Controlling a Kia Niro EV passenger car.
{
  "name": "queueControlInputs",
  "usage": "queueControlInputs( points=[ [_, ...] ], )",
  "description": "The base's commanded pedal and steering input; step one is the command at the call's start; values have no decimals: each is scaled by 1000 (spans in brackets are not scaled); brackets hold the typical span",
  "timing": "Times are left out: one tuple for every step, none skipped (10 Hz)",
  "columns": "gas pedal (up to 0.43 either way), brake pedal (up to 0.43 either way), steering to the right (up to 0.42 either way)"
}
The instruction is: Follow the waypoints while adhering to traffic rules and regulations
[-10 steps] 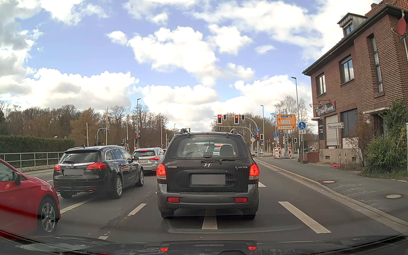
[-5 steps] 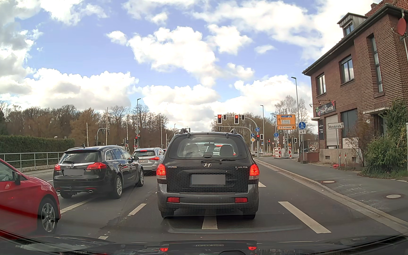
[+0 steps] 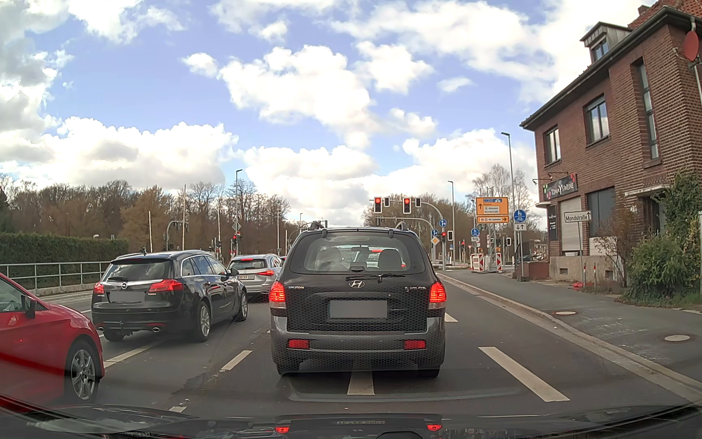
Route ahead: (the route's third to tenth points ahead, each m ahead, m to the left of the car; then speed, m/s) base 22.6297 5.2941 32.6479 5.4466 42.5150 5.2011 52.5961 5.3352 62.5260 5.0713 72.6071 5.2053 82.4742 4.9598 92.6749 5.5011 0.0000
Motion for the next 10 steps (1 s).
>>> queueControlInputs(
  points=[
    [0, 232, -2],
    [0, 232, -2],
    [0, 232, -2],
    [0, 232, -2],
    [0, 232, -2],
    [0, 232, -2],
    [0, 232, -2],
    [0, 232, -2],
    [0, 232, -2],
    [0, 232, -2]
  ],
)
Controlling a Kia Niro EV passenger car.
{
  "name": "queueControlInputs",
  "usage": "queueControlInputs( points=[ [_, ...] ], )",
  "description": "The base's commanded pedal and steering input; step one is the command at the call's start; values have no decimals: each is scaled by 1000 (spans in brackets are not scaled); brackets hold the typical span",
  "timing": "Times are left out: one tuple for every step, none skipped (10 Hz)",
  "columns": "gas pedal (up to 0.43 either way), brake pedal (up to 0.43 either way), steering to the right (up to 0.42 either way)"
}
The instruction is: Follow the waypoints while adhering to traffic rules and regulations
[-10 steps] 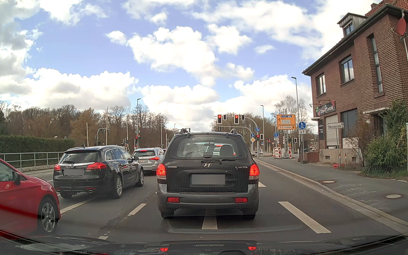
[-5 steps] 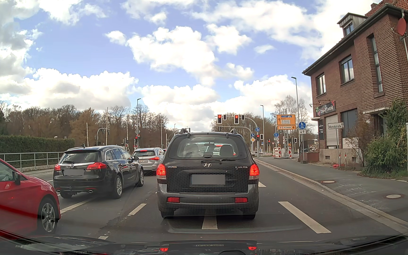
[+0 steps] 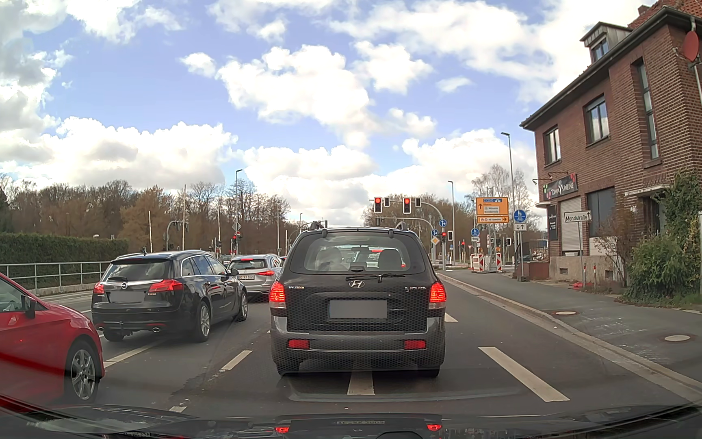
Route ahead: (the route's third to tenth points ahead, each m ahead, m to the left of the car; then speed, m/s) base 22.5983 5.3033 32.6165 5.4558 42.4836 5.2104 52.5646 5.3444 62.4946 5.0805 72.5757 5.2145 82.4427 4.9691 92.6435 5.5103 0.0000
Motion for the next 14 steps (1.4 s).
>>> queueControlInputs(
  points=[
    [0, 232, -2],
    [0, 232, -2],
    [0, 232, -2],
    [0, 232, -2],
    [0, 232, -2],
    [0, 232, -2],
    [0, 232, -2],
    [0, 232, -2],
    [0, 232, -2],
    [0, 232, -2],
    [0, 232, -2],
    [0, 232, -2],
    [0, 232, -2],
    [0, 232, -2]
  ],
)
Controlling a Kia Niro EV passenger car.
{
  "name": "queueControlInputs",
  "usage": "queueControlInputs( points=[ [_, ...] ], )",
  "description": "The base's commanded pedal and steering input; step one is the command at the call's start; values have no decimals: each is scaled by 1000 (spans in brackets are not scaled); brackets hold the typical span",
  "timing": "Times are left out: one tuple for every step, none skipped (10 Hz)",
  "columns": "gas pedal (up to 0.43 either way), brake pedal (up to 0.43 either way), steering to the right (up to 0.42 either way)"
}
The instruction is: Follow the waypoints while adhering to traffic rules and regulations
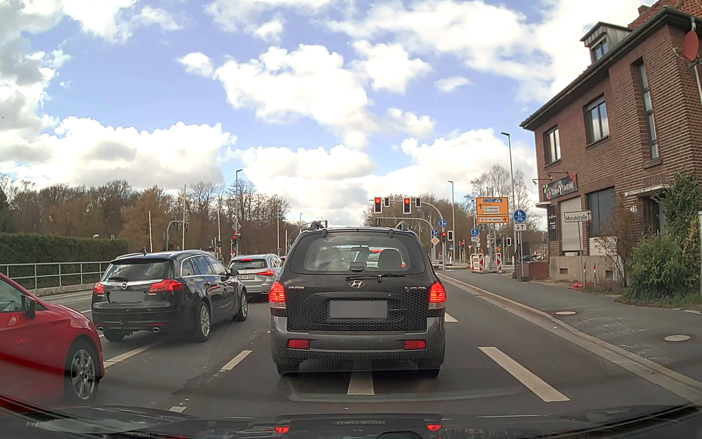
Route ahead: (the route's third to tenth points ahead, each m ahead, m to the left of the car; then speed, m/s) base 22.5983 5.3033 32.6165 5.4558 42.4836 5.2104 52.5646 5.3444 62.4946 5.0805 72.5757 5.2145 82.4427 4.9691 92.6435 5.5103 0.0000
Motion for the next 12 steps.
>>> queueControlInputs(
  points=[
    [0, 232, -2],
    [0, 232, -2],
    [0, 232, -2],
    [0, 232, -2],
    [0, 232, -2],
    [0, 232, -2],
    [0, 232, -2],
    [0, 232, -2],
    [0, 232, -2],
    [0, 232, -2],
    [0, 232, -2],
    [0, 232, -2]
  ],
)
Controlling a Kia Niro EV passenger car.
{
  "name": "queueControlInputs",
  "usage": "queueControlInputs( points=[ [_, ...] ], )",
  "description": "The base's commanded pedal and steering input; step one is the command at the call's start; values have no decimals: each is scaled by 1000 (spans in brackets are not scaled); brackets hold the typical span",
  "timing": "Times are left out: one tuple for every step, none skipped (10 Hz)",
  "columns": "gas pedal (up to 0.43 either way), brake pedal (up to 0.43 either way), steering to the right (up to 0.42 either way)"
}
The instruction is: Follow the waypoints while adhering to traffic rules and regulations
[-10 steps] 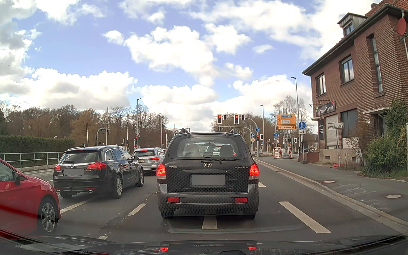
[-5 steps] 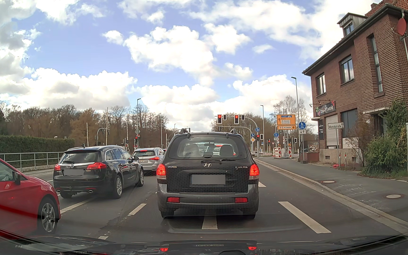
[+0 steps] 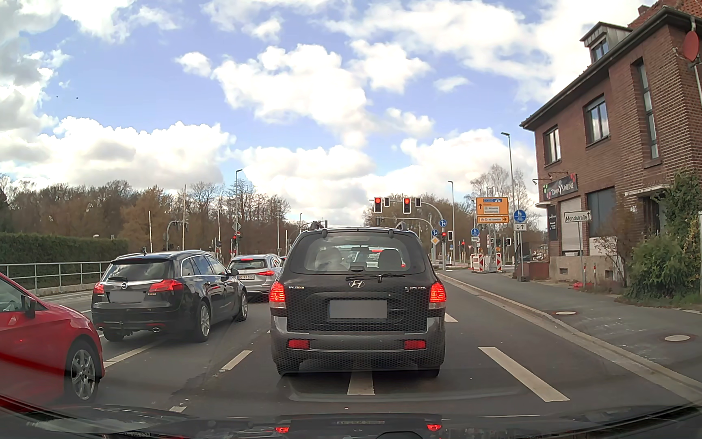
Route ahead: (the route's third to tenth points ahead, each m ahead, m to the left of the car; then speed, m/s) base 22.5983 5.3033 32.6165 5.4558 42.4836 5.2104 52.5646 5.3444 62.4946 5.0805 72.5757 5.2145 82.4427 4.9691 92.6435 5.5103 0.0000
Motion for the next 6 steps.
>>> queueControlInputs(
  points=[
    [0, 232, -2],
    [0, 232, -2],
    [0, 232, -2],
    [0, 232, -2],
    [0, 232, -2],
    [0, 232, -2]
  ],
)
